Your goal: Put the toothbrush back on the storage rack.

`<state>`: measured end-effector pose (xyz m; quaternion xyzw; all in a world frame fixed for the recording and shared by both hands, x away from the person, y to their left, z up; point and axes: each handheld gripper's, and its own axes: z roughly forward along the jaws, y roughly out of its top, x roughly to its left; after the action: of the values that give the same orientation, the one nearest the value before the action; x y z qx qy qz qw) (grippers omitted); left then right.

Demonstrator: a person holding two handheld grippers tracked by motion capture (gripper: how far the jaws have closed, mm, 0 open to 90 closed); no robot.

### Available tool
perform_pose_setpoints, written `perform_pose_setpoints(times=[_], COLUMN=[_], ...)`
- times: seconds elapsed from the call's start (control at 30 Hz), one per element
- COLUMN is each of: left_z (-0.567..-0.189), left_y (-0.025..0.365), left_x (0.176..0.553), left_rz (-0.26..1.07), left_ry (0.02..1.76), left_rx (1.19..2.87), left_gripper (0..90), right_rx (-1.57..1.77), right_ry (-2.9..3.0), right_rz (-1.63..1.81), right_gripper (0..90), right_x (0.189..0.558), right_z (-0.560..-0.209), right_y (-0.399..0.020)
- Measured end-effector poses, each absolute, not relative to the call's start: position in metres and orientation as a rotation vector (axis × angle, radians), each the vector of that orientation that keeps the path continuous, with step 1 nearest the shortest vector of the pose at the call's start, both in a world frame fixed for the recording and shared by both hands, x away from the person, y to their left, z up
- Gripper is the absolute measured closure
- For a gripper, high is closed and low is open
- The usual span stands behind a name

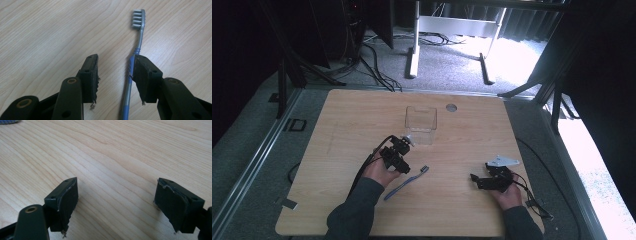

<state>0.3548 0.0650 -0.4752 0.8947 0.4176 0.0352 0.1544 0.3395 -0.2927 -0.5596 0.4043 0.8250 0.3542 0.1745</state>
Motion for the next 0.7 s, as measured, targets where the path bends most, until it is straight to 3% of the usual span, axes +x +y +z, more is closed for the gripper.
perform_pose_setpoints(times=[0.7], left_z=[-0.485], left_y=[0.051], left_x=[0.351], left_rz=[0.067], left_ry=[1.143], left_rx=[2.659], left_gripper=[62.4], right_rx=[1.148], right_ry=[2.338], right_rz=[1.005], right_gripper=[18.7], right_x=[0.339], right_z=[-0.560], right_y=[-0.293])
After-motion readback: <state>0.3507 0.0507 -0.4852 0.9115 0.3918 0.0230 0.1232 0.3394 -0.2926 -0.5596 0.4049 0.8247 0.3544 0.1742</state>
